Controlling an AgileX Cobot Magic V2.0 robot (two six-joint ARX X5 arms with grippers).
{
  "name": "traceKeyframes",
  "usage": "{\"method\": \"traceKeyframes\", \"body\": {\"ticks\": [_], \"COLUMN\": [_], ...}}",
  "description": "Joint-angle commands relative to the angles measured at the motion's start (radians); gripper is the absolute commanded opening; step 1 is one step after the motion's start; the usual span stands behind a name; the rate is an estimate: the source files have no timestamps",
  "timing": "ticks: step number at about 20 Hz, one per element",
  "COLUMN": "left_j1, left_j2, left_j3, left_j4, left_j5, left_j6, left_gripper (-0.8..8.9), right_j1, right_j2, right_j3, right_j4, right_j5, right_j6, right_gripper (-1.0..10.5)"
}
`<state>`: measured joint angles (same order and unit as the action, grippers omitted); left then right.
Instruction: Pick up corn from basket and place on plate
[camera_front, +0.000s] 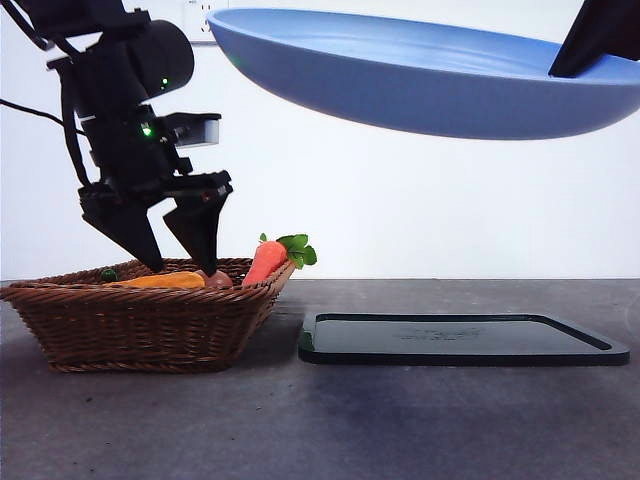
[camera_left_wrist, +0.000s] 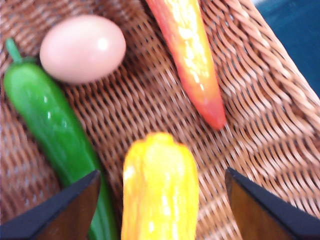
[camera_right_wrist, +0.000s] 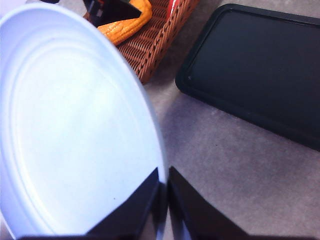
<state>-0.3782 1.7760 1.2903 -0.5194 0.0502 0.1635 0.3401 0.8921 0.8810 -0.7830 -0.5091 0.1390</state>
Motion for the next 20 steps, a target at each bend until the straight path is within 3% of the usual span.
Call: {"method": "traceKeyframes", "body": {"ticks": [1, 6, 11, 20], "left_j1": [-0.008, -0.016, -0.023, -0.022], "left_j2": [0.047, 0.093, 0.094, 0.057], "left_j3": [0.022, 0.022, 0.022, 0.05], "left_j4": [0.019, 0.02, 0.011, 0.011], "left_j5": [-0.003, -0.003, -0.003, -0.002], "left_j6": [0.009, 0.008, 0.0, -0.076], "left_gripper": [4.04, 3.98, 2.21, 1.77], "right_j1": [0.004, 0.003, 0.003, 0.003], "right_j2": [0.002, 0.002, 0.002, 0.003], "right_j3": [0.018, 0.018, 0.018, 0.018], "right_j4": [0.01, 0.012, 0.011, 0.006], "right_j5": [-0.005, 0.013, 0.013, 0.057], "right_j6": [0.015, 0.014, 0.014, 0.016], "right_gripper": [0.0, 0.0, 0.0, 0.0]}}
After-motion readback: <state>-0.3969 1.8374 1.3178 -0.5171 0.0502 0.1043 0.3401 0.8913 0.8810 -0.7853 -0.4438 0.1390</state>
